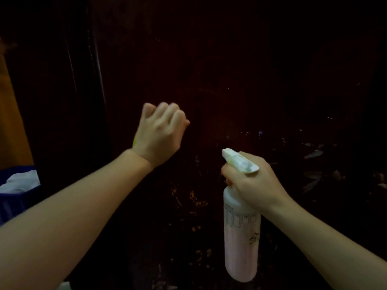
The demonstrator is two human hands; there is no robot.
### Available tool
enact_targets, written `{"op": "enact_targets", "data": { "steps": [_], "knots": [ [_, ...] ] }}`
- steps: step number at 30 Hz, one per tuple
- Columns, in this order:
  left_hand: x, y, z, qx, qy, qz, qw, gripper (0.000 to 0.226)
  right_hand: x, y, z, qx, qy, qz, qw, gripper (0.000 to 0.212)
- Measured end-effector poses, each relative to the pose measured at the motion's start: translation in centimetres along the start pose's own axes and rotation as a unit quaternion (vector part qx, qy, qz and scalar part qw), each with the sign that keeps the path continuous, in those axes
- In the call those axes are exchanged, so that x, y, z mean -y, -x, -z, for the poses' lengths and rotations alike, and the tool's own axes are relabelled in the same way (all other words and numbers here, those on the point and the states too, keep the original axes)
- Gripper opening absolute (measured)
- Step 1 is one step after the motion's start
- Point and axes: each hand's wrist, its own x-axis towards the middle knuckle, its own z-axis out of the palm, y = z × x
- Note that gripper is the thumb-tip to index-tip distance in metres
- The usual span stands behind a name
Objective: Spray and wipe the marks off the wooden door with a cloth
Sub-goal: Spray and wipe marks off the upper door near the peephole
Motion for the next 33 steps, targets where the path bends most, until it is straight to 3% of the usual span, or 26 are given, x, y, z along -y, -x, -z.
{"op": "enact_targets", "data": {
  "steps": [4,10,13,18,23,29,33],
  "knots": [
    [1.3,-0.7,0.2,-0.017,-0.035,0.049,0.998,0.019,0.1,0.3,-1.4,0.063,-0.008,-0.006,0.998,0.026],
    [0.6,-0.2,0.1,-0.025,-0.044,0.062,0.997,0.018,0.1,0.3,-2.6,0.039,0.009,0.022,0.999,0.040],
    [-0.7,0.7,-0.1,-0.022,-0.024,0.044,0.998,0.017,-0.2,0.2,-2.1,0.039,-0.001,-0.005,0.999,0.035],
    [-5.2,3.6,-0.6,0.026,0.042,-0.036,0.998,0.016,-1.2,0.1,0.3,-0.015,-0.037,-0.064,0.997,0.024],
    [-6.9,4.6,-0.8,0.086,0.068,-0.144,0.984,0.018,-1.5,0.0,2.0,-0.039,-0.010,-0.057,0.998,0.022],
    [-3.9,-3.8,-1.1,0.003,0.021,0.031,0.999,0.013,-1.2,-0.4,2.7,-0.073,0.011,-0.009,0.997,0.032],
    [-4.0,-5.8,-1.7,-0.022,-0.003,0.058,0.998,0.015,-1.3,-0.8,3.3,-0.058,-0.020,-0.011,0.998,0.032]
  ]
}}
